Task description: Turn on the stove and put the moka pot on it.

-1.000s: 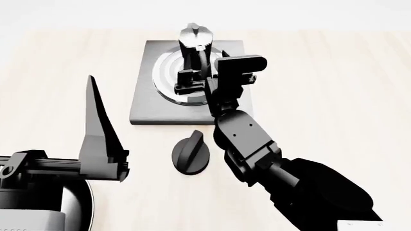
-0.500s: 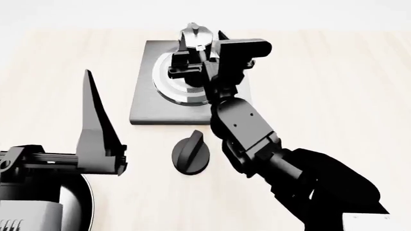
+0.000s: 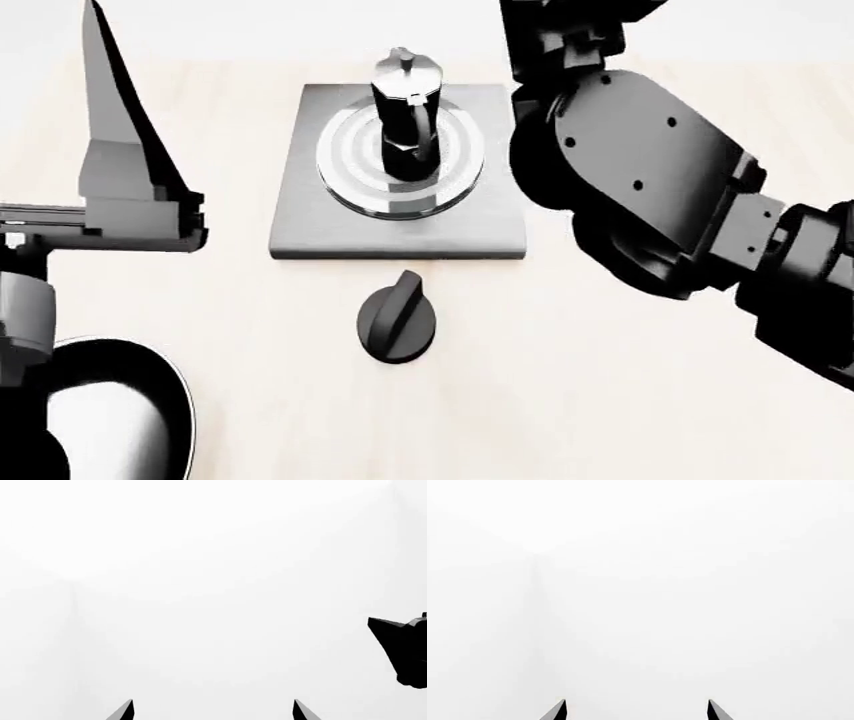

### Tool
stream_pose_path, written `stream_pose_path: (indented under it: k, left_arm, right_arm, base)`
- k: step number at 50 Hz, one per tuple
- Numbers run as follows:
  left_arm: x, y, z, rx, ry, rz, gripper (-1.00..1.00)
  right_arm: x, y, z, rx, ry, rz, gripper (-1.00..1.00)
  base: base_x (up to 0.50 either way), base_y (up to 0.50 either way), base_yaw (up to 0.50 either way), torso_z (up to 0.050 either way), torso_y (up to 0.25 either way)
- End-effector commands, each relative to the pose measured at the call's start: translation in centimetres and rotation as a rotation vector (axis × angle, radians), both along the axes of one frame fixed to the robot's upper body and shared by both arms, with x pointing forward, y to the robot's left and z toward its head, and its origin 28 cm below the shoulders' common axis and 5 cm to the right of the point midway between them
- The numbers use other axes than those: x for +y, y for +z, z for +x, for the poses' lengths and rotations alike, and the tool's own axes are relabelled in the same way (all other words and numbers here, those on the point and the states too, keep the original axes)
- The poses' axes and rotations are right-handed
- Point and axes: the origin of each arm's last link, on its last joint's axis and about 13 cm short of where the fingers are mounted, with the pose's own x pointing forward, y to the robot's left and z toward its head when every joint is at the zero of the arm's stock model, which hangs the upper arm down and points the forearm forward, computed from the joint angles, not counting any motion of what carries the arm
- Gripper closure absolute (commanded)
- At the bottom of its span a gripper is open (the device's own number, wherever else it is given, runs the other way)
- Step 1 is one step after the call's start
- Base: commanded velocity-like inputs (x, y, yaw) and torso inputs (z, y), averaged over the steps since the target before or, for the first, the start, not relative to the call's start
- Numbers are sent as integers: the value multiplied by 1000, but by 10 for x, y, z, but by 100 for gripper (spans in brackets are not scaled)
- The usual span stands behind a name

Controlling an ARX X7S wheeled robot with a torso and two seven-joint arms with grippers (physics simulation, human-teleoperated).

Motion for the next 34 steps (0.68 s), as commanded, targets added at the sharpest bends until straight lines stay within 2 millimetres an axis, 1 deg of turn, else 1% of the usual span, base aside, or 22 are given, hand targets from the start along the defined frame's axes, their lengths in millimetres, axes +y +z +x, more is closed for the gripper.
stream_pose_path:
  k: [1, 3, 9, 11, 13, 15, 19, 22, 23, 26, 34]
  left_arm:
    - [7, 25, -1, -63, 34, 27, -100]
    - [8, 28, -2, -69, 36, 27, -100]
    - [9, 35, -5, -82, 40, 37, -100]
    - [10, 35, -6, -84, 41, 38, -100]
    - [10, 36, -8, -87, 43, 37, -100]
    - [11, 37, -10, -90, 49, 39, -100]
    - [12, 38, -13, -92, 53, 42, -100]
    - [12, 37, -16, -96, 50, 37, -100]
    - [11, 35, -19, -99, 47, 37, -100]
    - [9, 34, -23, -104, 43, 41, -100]
    - [8, 31, -25, -109, 33, 34, -100]
  right_arm:
    - [-36, 45, -51, -170, -94, 21, -100]
    - [-44, 52, -59, -179, -131, 28, -100]
    - [-64, 61, -83, -213, -189, 30, -100]
    - [-69, 61, -88, -235, -218, 7, -100]
    - [-74, 59, -92, -238, -222, 21, -100]
    - [-81, 63, -98, -244, -243, 23, -100]
    - [-91, 63, -111, -256, -262, 38, -100]
    - [-98, 58, -122, -273, -274, 45, -100]
    - [-103, 54, -130, -290, -290, 45, -100]
    - [-108, 50, -139, -304, -308, 44, -100]
    - [-120, 39, -154, -306, -329, 61, -100]
  base:
    - [0, 0, 0, 0, 0]
    - [0, 0, 0, 0, 0]
    - [0, 0, 0, 0, 0]
    - [0, 0, 0, 0, 0]
    - [0, 0, 0, 0, 0]
    - [0, 0, 0, 0, 0]
    - [0, 0, 0, 0, 0]
    - [0, 0, 0, 0, 0]
    - [0, 0, 0, 0, 0]
    - [0, 0, 0, 0, 0]
    - [0, 0, 0, 0, 0]
